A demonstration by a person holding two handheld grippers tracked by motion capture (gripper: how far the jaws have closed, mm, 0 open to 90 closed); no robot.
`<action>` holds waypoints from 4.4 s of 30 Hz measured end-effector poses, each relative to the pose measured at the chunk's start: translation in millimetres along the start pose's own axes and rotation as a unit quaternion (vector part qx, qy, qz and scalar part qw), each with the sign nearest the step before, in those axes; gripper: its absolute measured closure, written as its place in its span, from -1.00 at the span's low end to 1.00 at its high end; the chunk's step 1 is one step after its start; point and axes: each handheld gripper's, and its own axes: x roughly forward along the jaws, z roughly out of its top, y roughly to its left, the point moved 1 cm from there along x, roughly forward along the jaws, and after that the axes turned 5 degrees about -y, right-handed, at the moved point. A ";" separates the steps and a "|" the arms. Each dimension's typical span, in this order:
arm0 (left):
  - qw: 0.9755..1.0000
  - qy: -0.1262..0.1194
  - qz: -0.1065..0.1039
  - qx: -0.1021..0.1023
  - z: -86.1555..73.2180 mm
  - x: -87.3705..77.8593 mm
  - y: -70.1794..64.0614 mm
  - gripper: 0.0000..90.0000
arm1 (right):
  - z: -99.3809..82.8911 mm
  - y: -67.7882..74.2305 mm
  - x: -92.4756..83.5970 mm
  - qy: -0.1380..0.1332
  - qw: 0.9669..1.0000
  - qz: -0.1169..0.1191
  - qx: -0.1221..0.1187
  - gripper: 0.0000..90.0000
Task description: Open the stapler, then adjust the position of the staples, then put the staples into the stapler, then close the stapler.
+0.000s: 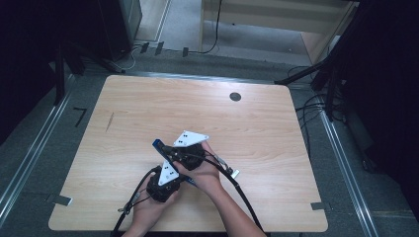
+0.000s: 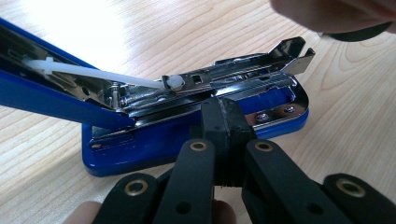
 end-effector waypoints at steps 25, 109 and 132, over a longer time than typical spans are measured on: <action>1.000 0.001 0.000 -0.001 0.0 -0.2 -0.1 1.00 | -8.3 -5.1 34.0 0.106 0.994 0.001 0.016 1.00; 1.000 0.000 -0.003 -0.007 -0.7 -1.2 1.5 1.00 | -125.7 -31.7 -134.9 0.075 0.977 -0.165 0.113 1.00; 1.000 -0.001 -0.001 -0.010 -0.5 -0.7 1.9 1.00 | -136.3 -40.0 -163.6 0.076 0.971 -0.190 0.126 1.00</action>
